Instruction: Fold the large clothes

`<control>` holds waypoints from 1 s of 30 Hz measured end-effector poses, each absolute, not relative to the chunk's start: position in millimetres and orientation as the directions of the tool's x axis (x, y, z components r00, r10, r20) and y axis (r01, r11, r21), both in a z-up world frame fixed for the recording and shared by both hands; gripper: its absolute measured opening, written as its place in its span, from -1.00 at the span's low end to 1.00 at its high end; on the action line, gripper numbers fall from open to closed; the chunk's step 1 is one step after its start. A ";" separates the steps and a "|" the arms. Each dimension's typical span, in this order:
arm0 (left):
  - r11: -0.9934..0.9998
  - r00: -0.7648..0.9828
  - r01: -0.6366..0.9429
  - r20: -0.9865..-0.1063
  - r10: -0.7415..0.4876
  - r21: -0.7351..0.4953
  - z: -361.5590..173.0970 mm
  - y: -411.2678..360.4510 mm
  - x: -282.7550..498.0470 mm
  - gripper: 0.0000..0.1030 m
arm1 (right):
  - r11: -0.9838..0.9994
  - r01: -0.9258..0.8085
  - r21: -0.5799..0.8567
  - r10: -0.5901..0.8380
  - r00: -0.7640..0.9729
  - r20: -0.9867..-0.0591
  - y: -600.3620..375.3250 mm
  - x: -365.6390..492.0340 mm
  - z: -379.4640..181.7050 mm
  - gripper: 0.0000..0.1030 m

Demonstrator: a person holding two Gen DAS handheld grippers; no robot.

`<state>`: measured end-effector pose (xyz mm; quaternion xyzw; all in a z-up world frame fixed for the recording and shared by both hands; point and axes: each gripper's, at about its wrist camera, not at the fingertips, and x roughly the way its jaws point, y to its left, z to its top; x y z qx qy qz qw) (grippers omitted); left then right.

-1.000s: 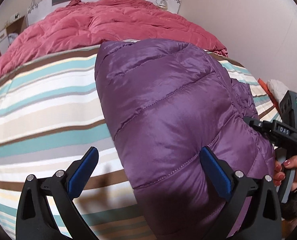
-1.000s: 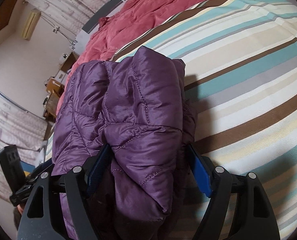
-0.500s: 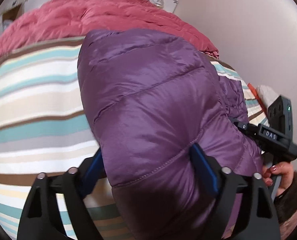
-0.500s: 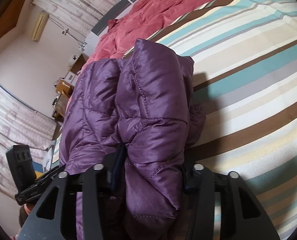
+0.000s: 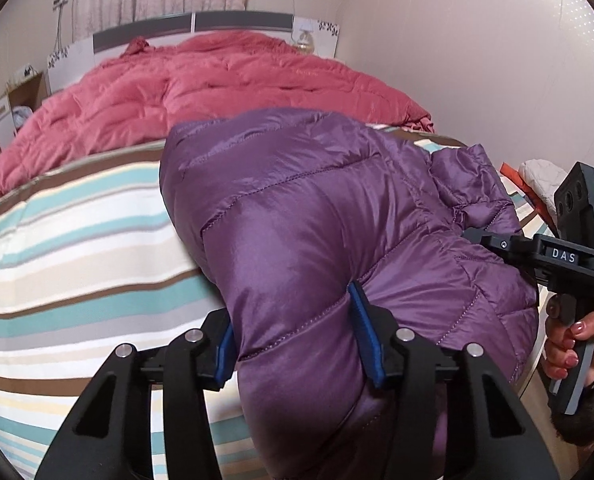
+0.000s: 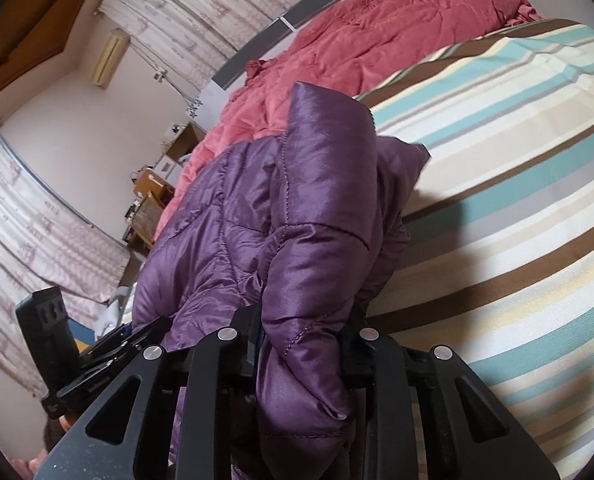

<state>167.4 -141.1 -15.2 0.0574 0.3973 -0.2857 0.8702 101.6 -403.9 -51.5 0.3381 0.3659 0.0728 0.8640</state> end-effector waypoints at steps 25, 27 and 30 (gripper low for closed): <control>0.828 0.496 0.545 -0.747 -0.443 -0.130 -42.3 -114.9 185.7 0.14 | 0.663 0.246 0.708 0.467 0.603 -0.647 -417.5 138.4 -105.9 0.40; 0.827 0.505 0.549 -0.742 -0.441 -0.118 -40.3 -118.0 183.2 0.06 | 0.612 0.218 0.761 0.514 0.622 -0.591 -417.4 139.2 -110.4 0.01; 0.827 0.522 0.553 -0.734 -0.435 -0.097 -35.3 -122.3 176.2 -0.05 | 0.626 0.155 0.764 0.529 0.635 -0.563 -410.5 136.6 -101.6 -0.32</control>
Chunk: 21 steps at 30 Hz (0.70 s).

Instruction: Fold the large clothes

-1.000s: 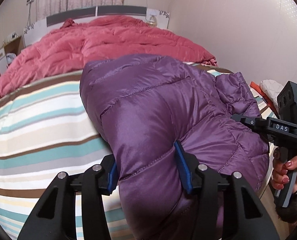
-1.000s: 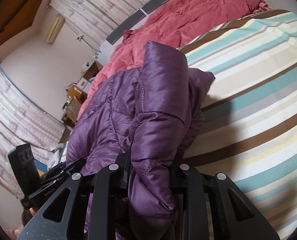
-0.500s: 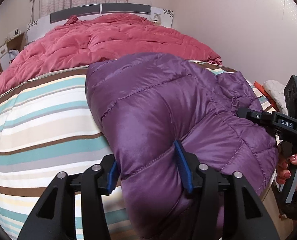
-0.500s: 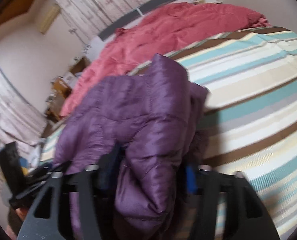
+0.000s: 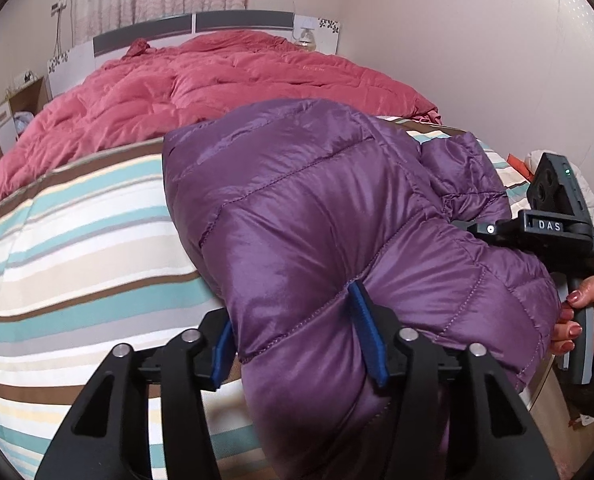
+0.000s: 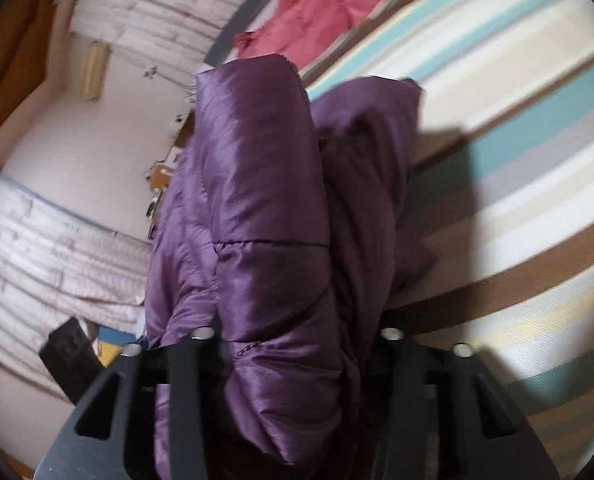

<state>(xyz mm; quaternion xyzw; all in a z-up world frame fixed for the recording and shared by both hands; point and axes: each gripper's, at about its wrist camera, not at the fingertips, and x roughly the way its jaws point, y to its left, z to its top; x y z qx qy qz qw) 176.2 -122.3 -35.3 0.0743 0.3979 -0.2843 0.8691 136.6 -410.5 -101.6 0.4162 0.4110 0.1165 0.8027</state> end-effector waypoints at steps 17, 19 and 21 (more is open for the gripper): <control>0.880 0.669 0.475 -0.640 -0.378 -0.023 11.2 -80.1 188.7 -0.15 | 0.730 -0.054 0.681 0.507 0.712 -0.486 -363.9 166.6 -30.1 -0.40; 0.891 0.682 0.454 -0.637 -0.360 -0.017 13.8 -70.7 197.3 -0.14 | 0.717 -0.070 0.693 0.528 0.703 -0.476 -354.8 182.4 -29.4 -0.40; 0.902 0.697 0.431 -0.633 -0.338 -0.008 14.9 -59.9 206.0 -0.15 | 0.707 -0.085 0.702 0.545 0.697 -0.466 -345.9 195.7 -30.2 -0.40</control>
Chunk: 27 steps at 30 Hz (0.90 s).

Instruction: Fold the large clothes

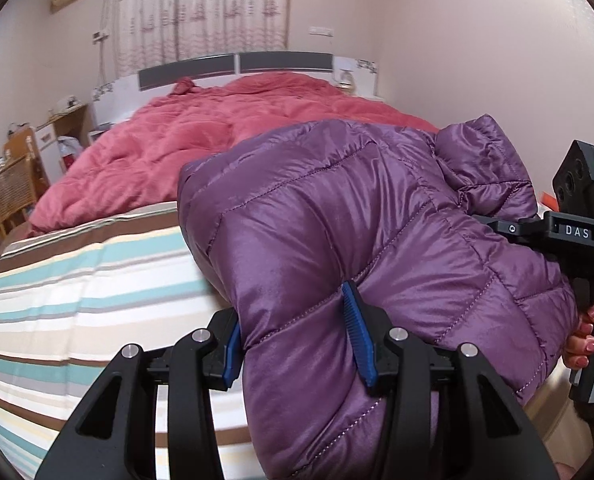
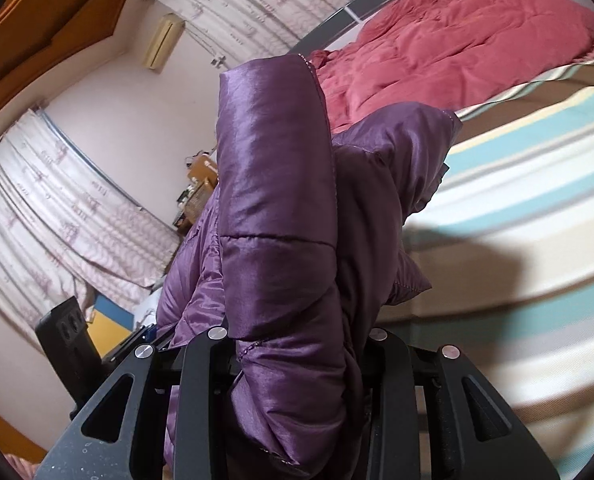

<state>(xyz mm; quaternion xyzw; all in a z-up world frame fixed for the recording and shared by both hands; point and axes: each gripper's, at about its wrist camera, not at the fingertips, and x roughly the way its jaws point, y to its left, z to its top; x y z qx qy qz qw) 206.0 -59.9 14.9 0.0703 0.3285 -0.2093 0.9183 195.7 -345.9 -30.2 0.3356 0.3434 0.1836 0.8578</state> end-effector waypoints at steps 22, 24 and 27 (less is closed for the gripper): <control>0.969 0.692 0.245 -0.708 -0.143 0.043 -52.3 -3.8 277.6 -0.03 | 0.867 -0.027 0.498 0.394 0.649 -0.651 -249.1 292.6 -84.7 -0.11; 0.969 0.691 0.244 -0.708 -0.145 0.039 -53.2 1.0 280.3 -0.03 | 0.870 -0.008 0.493 0.379 0.650 -0.659 -248.3 291.8 -83.9 -0.05; 0.970 0.684 0.242 -0.714 -0.151 0.026 -53.0 4.1 278.3 -0.02 | 0.887 0.022 0.461 0.338 0.651 -0.680 -244.8 286.2 -80.6 0.07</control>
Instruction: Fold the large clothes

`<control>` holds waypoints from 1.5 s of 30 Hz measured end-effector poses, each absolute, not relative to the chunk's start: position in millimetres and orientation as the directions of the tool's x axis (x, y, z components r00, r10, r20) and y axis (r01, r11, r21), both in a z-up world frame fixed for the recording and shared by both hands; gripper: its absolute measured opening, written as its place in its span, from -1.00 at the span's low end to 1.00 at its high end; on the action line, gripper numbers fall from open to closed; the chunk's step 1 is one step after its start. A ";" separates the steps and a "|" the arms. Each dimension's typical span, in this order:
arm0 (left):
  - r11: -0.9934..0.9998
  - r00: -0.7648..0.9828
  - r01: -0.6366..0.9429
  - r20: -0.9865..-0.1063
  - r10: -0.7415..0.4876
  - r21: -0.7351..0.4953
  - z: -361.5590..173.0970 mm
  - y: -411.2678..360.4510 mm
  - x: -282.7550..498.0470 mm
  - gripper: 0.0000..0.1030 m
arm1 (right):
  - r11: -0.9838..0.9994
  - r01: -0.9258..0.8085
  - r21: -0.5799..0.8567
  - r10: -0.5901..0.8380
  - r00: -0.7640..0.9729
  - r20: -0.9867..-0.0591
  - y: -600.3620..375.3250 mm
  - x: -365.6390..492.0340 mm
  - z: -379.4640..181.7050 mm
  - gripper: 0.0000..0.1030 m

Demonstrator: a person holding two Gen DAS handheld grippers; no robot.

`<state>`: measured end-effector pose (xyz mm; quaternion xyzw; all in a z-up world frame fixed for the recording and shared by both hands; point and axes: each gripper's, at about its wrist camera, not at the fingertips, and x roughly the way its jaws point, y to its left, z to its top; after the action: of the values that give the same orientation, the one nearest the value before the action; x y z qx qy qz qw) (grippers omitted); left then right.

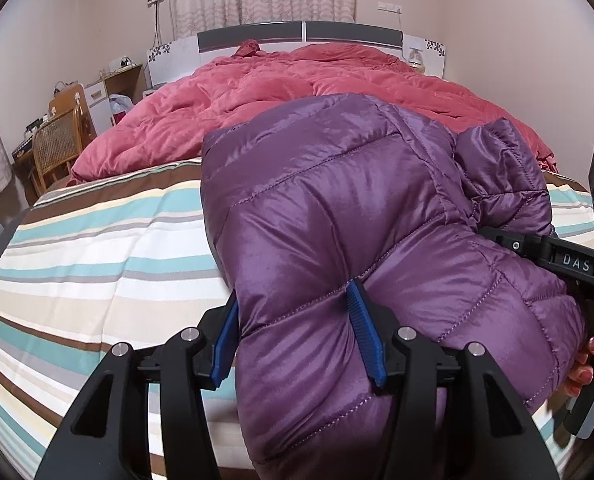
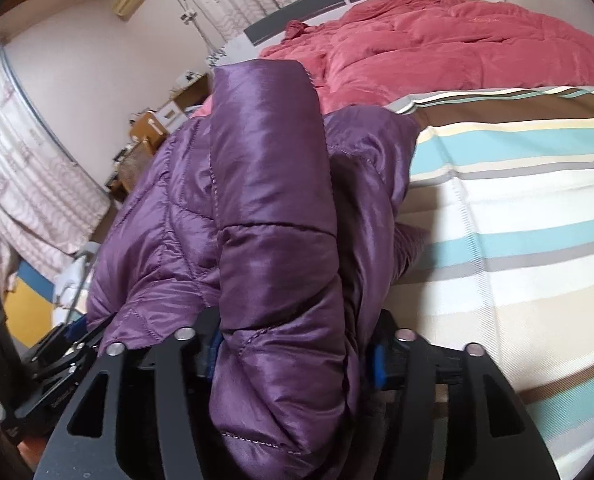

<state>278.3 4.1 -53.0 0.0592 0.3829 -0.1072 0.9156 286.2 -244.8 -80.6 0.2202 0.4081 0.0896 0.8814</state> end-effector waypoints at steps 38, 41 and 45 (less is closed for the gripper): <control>0.990 0.713 0.143 -0.692 -0.107 -0.006 -35.7 39.4 156.9 0.96 | 0.967 0.082 0.239 0.099 0.748 -0.656 -198.3 150.3 -8.0 0.94; 0.992 0.736 0.120 -0.673 -0.071 0.026 -31.8 41.7 138.7 0.96 | 0.978 0.063 0.201 0.083 0.760 -0.644 -188.2 132.9 -3.8 0.94; 0.993 0.759 0.094 -0.650 -0.024 0.074 -28.6 45.0 118.5 0.96 | 0.985 0.074 0.158 0.043 0.776 -0.629 -179.0 110.2 -2.9 0.94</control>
<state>118.5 45.0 -28.6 0.0509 0.3454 -0.0313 0.9365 110.2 -179.0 -2.9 0.0870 0.3344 -0.0082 0.9384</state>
